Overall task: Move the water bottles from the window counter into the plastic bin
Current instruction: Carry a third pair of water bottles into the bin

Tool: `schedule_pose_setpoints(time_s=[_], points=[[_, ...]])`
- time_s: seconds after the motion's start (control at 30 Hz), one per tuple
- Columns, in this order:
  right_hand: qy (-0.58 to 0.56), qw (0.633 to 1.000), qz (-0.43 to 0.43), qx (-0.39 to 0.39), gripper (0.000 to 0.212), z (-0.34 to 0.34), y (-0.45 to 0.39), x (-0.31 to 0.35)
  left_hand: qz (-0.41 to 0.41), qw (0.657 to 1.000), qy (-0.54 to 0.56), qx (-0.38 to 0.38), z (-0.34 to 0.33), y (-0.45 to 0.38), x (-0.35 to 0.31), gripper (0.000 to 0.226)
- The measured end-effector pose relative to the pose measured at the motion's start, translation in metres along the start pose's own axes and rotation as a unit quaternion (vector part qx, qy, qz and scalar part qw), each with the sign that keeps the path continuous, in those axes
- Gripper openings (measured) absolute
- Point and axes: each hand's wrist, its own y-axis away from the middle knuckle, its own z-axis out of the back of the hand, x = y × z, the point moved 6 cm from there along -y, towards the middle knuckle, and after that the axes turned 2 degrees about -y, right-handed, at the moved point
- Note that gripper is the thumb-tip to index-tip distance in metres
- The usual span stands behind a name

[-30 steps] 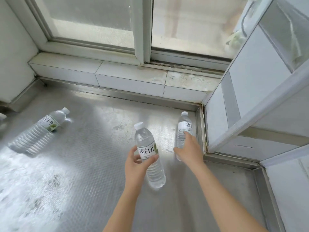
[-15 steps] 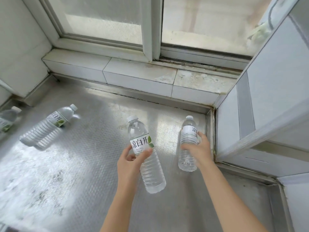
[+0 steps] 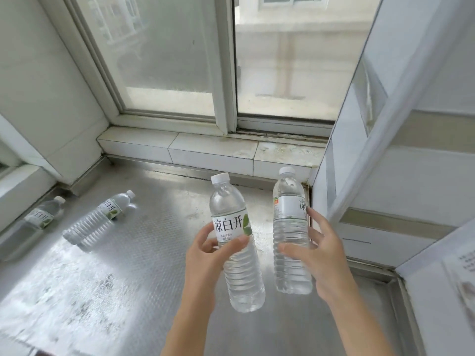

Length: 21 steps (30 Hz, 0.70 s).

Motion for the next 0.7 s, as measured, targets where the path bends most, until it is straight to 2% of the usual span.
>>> schedule_pose_setpoints(time_s=[0.3, 0.5, 0.6, 0.7], points=[[0.031, 0.987, 0.128, -0.093, 0.098, 0.014, 0.101, 0.051, -0.082, 0.986, 0.008, 0.144, -0.02, 0.049, -0.067, 0.053], [0.014, 0.971, 0.17, -0.169, 0.102, -0.01, 0.178, 0.048, -0.118, 0.963, -0.023, 0.241, 0.005, 0.08, -0.072, 0.064], [0.004, 0.96, 0.175, -0.22, 0.1, -0.019, 0.221, 0.039, -0.124, 0.95, -0.032, 0.285, 0.02, 0.096, -0.067, 0.054], [0.005, 0.943, 0.183, -0.277, 0.098, -0.025, 0.266, 0.03, -0.117, 0.937, -0.03, 0.327, 0.03, 0.117, -0.062, 0.055]])
